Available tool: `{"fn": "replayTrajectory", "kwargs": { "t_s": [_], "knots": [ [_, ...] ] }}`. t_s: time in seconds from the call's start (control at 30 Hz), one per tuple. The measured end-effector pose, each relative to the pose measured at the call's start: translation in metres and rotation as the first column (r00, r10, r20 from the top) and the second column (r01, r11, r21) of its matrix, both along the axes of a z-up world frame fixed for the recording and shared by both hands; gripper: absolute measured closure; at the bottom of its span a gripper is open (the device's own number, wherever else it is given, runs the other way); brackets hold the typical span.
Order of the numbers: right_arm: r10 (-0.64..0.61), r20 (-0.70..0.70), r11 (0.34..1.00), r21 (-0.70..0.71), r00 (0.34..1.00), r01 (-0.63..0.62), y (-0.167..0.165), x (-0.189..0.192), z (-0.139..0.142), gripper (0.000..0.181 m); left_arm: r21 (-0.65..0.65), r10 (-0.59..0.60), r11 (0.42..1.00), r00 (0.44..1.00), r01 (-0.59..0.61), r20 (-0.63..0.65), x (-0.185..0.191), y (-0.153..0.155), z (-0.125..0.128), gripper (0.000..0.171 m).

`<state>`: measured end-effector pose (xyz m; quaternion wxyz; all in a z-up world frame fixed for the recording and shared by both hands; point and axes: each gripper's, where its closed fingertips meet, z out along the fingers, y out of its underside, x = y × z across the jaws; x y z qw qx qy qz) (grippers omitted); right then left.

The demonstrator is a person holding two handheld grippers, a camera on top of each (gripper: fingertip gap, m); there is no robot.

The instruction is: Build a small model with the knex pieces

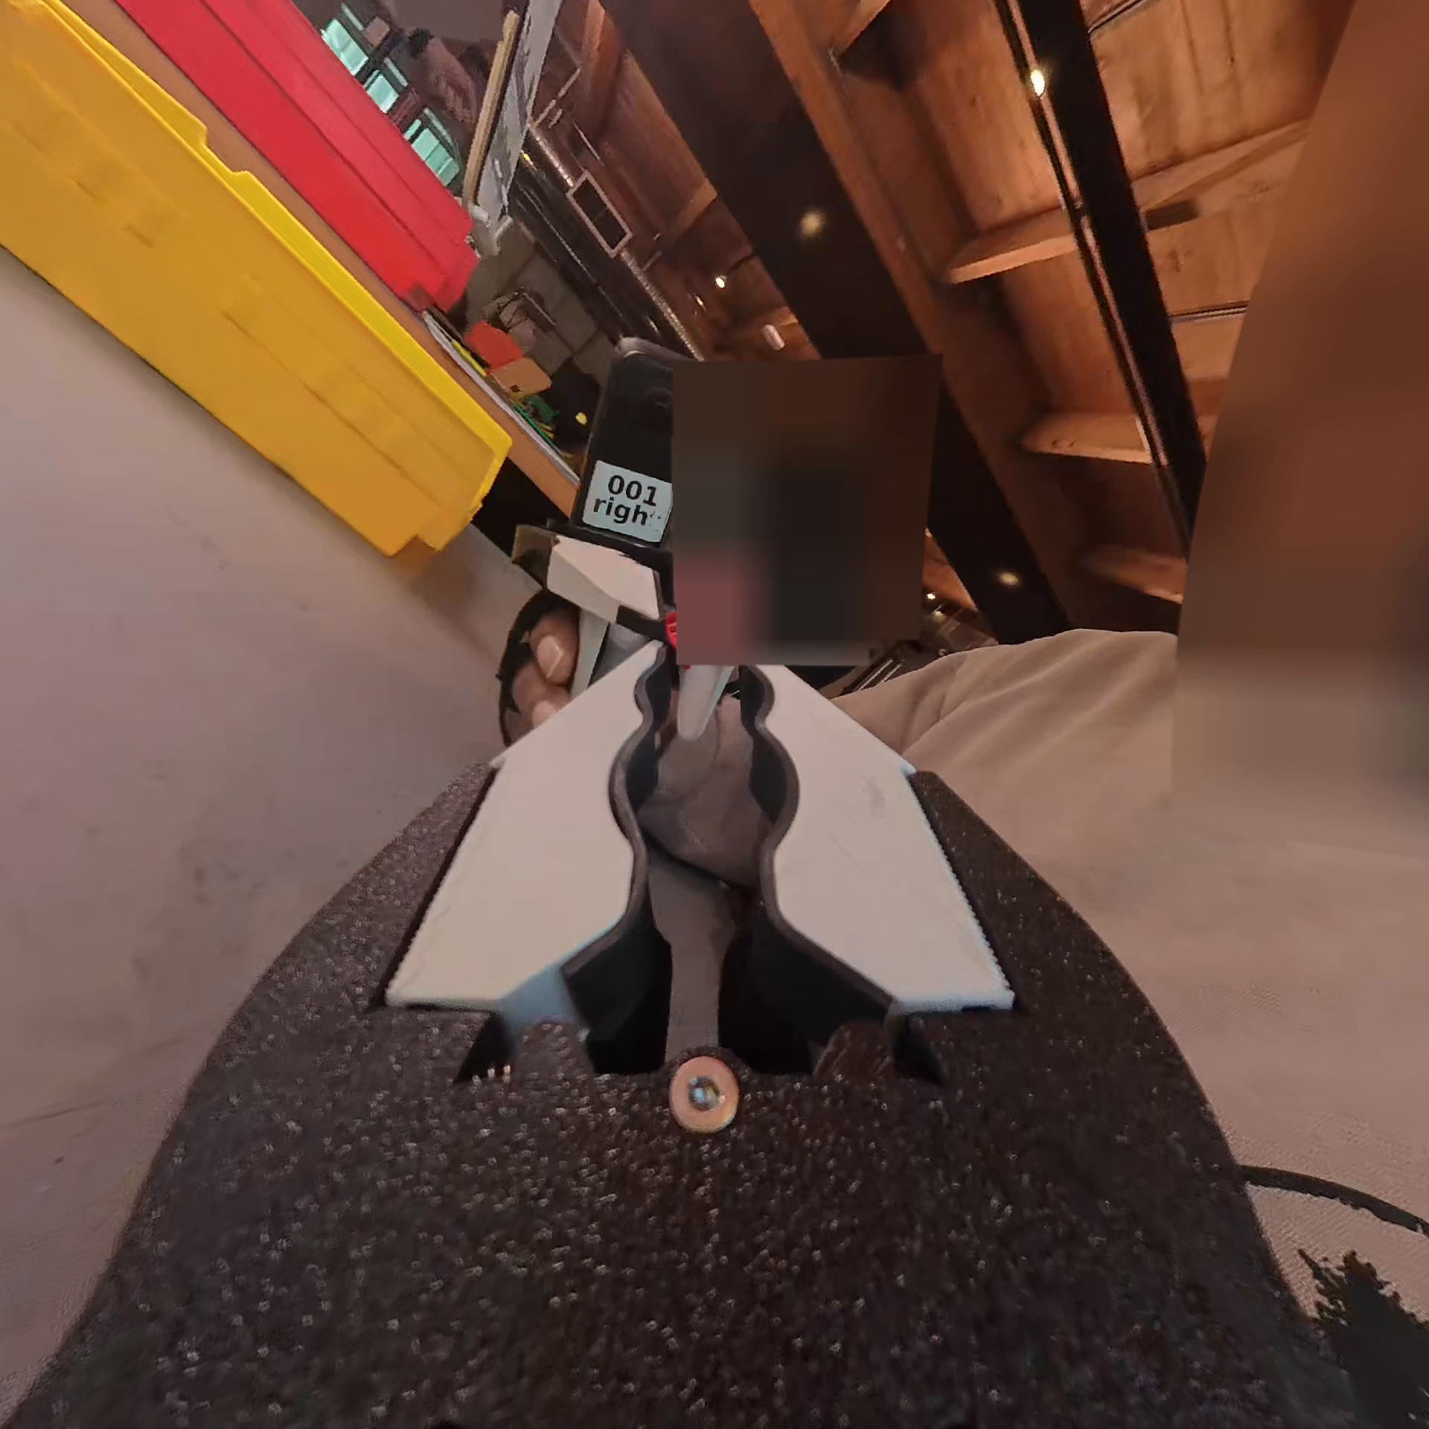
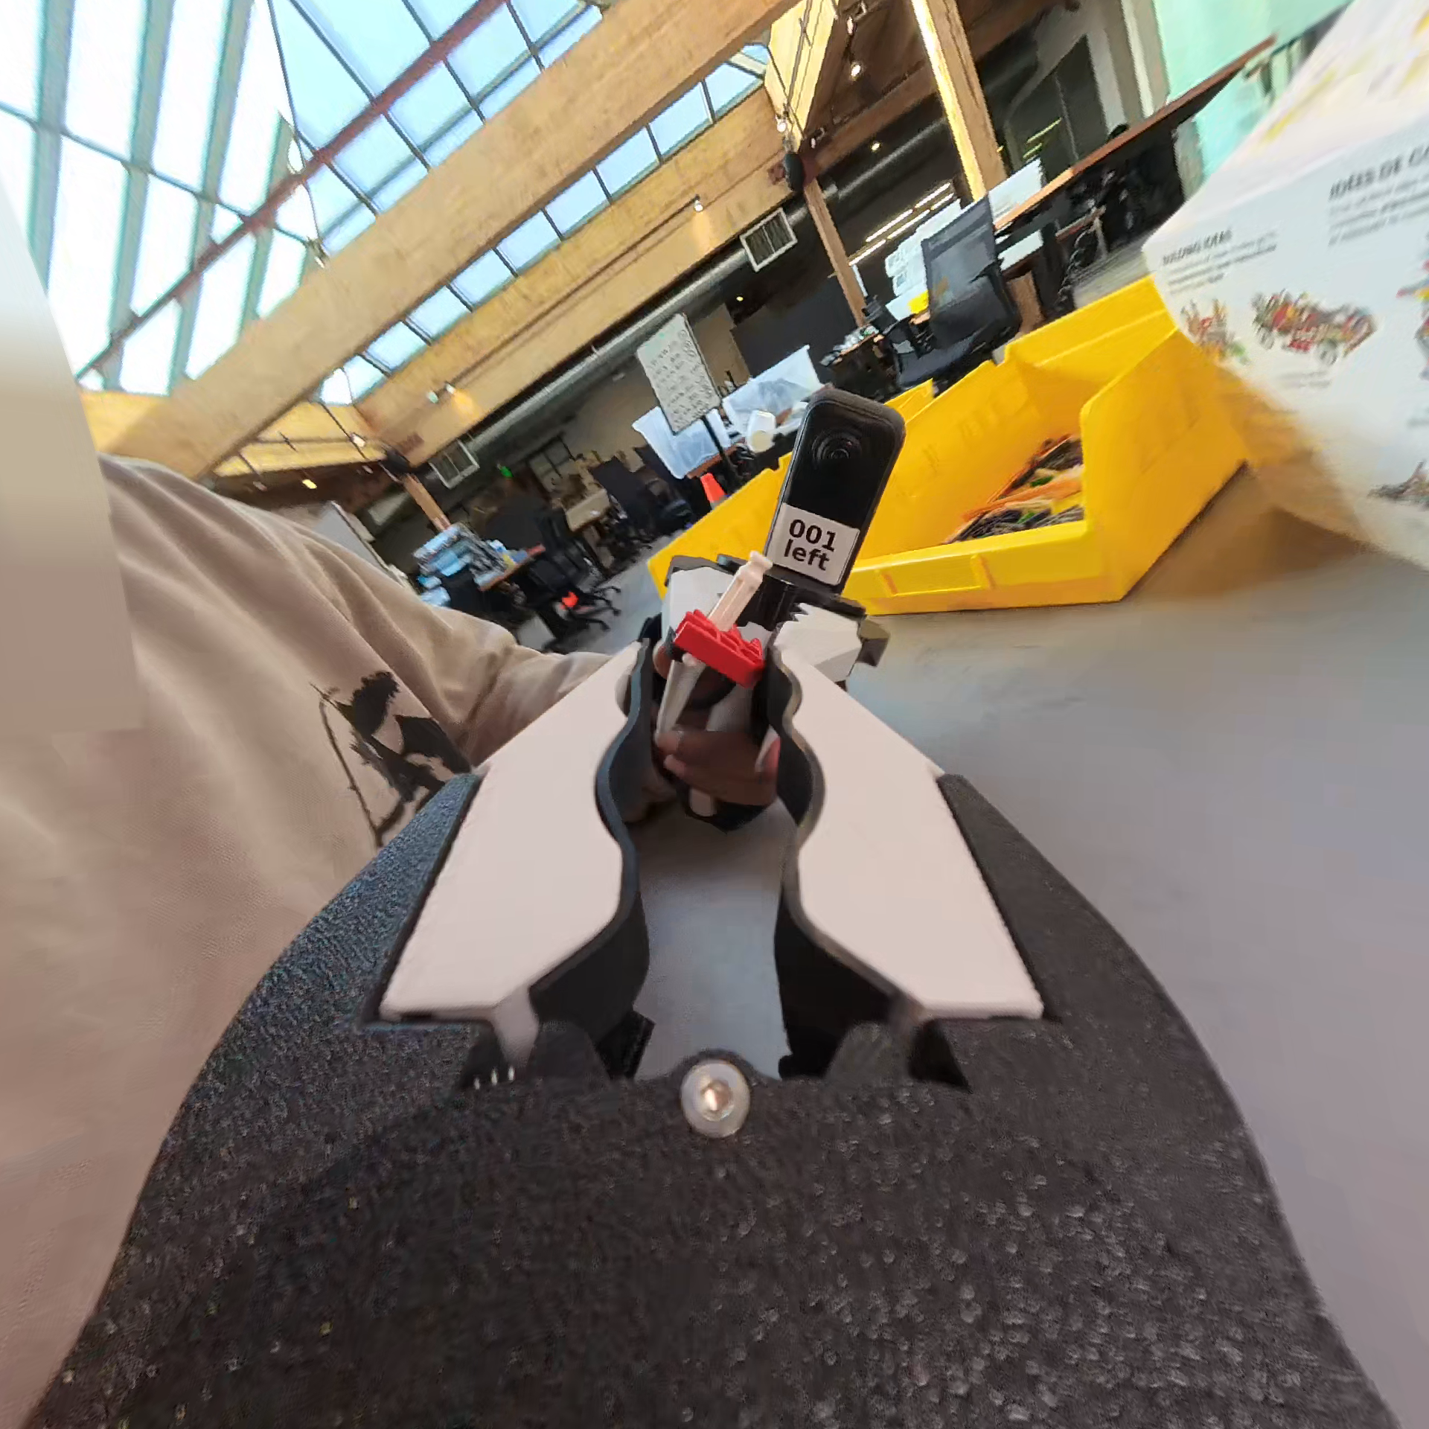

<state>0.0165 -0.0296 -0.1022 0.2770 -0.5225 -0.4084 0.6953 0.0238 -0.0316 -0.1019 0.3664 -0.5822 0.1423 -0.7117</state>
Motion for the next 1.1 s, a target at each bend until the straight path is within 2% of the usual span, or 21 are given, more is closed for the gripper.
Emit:
{"fn": "replayTrajectory", "kwargs": {
  "t_s": [0.13,0.23,0.27,0.33,0.43,0.5,0.57,0.63,0.73,0.83,0.9,0.97,1.1],
  "knots": [
    [-0.094,-0.032,0.958,0.269,0.995,0.099,-0.003,-0.001,0.006,0.165,-0.090,-0.071,0.992,0.982,0.088,0.177,0.000,-0.004,0.011,0.155],
    [-0.095,-0.006,0.927,0.365,0.995,0.091,-0.005,0.001,0.005,0.169,-0.126,-0.110,0.982,0.969,0.140,0.221,0.000,-0.008,0.013,0.155],
    [-0.098,0.010,0.921,0.380,0.995,0.087,-0.003,0.003,0.005,0.178,-0.118,-0.101,0.985,0.975,0.126,0.197,0.000,-0.007,0.011,0.161],
    [-0.068,0.040,0.922,0.385,0.997,0.047,-0.005,0.008,0.005,0.178,-0.081,-0.072,0.993,0.989,0.082,0.127,-0.004,-0.005,0.012,0.163],
    [-0.071,0.233,0.913,0.407,0.970,-0.032,-0.003,0.012,-0.018,0.178,0.058,0.017,0.998,0.994,-0.011,-0.105,-0.010,-0.003,0.007,0.162],
    [0.048,0.404,0.942,0.287,0.913,-0.177,-0.015,0.019,-0.039,0.178,0.178,0.084,0.984,0.951,-0.031,-0.298,-0.011,-0.004,-0.002,0.161],
    [0.144,0.503,0.963,0.128,0.852,-0.238,-0.025,0.023,-0.054,0.178,0.240,0.092,0.971,0.890,0.020,-0.447,-0.006,-0.011,-0.015,0.160],
    [0.253,0.552,0.964,-0.079,0.794,-0.252,-0.036,0.024,-0.065,0.178,0.228,0.044,0.969,0.849,0.091,-0.526,0.004,-0.021,-0.027,0.153],
    [0.343,0.585,0.937,-0.272,0.735,-0.221,-0.046,0.025,-0.082,0.178,0.183,-0.044,0.964,0.792,0.194,-0.608,0.019,-0.039,-0.047,0.152],
    [0.397,0.600,0.903,-0.390,0.695,-0.179,-0.051,0.027,-0.099,0.178,0.240,0.049,0.945,0.630,0.222,-0.775,0.019,-0.036,-0.077,0.153],
    [0.414,0.594,0.884,-0.443,0.690,-0.149,-0.051,0.029,-0.105,0.178,0.253,0.080,0.934,0.539,0.254,-0.839,0.018,-0.037,-0.092,0.153],
    [0.407,0.607,0.881,-0.458,0.683,-0.118,-0.050,0.032,-0.111,0.178,0.254,0.080,0.925,0.511,0.281,-0.856,0.022,-0.041,-0.099,0.156],
    [0.413,0.607,0.859,-0.507,0.679,-0.069,-0.050,0.038,-0.116,0.178,0.260,0.093,0.932,0.529,0.251,-0.843,0.036,-0.038,-0.105,0.166]
  ]
}}
